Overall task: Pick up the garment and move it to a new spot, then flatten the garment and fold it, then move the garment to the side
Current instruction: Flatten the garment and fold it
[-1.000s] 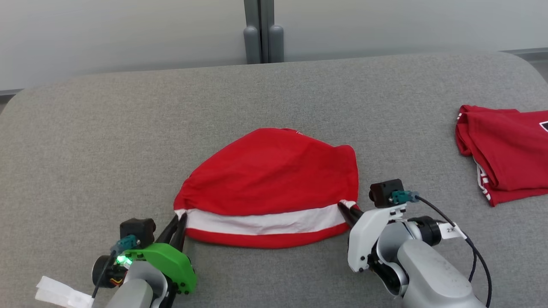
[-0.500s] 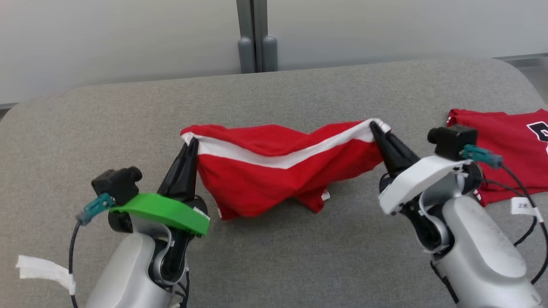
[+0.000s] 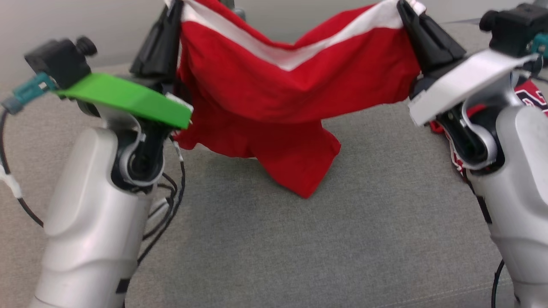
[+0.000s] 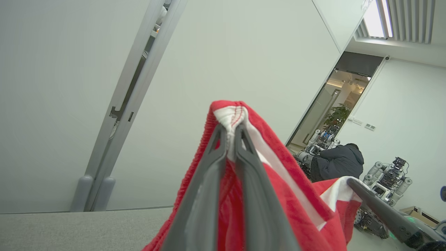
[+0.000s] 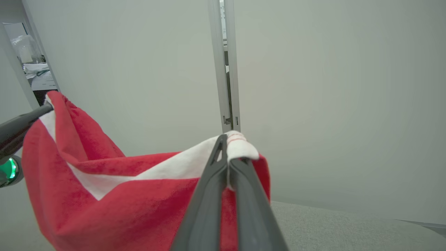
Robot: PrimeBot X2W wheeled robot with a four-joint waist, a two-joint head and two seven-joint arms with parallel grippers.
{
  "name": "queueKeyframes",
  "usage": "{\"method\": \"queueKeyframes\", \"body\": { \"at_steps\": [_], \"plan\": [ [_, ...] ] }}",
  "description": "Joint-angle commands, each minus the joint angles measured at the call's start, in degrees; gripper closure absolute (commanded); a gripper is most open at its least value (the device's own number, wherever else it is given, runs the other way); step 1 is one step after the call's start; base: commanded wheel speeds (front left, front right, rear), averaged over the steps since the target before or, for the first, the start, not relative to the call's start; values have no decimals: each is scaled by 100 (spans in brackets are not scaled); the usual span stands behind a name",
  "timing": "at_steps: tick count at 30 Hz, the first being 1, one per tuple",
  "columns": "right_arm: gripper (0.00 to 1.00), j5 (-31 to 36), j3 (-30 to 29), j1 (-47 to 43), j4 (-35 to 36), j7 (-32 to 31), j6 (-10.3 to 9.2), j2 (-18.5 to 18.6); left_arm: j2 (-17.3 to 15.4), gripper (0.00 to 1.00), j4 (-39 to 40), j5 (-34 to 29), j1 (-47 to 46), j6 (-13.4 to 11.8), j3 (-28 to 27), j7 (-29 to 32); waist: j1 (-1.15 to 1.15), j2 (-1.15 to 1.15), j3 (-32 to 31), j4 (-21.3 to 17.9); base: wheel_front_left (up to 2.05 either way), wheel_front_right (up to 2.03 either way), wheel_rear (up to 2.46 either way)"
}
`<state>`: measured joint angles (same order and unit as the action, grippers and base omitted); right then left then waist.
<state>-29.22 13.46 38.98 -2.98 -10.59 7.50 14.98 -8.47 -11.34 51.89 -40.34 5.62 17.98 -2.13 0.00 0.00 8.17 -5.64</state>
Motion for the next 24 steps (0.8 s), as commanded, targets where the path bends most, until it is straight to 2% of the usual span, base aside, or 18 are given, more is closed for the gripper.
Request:
{"method": "queueKeyframes", "body": {
  "at_steps": [1,6,9,15,20,24],
  "plan": [
    [100,-18,38,379,-208,-20,-4,-10,-98,100,-106,-83,-361,-75,-86,17,0,0,702,-339,0,0,0],
    [100,-29,190,1739,-1101,236,-3,-158,-139,100,-602,-137,-1450,-235,-340,-49,0,0,1555,-523,0,0,0],
    [100,90,216,2558,-1735,708,-4,-320,-129,100,-966,-151,-2096,-162,-509,-283,0,0,1948,-601,0,0,0],
    [100,500,260,3795,-2635,1932,-4,-612,-80,100,-1477,-376,-3089,-17,-691,-1010,0,0,2268,-643,0,0,0],
    [100,854,335,4237,-2790,2471,-4,-488,47,100,-1455,-490,-3415,109,-843,-1268,0,0,2407,-469,0,0,0],
    [100,1049,657,3879,-2904,2542,-4,-244,123,100,-1548,-544,-2960,177,-625,-1302,0,0,2452,-268,0,0,0]
  ]
}}
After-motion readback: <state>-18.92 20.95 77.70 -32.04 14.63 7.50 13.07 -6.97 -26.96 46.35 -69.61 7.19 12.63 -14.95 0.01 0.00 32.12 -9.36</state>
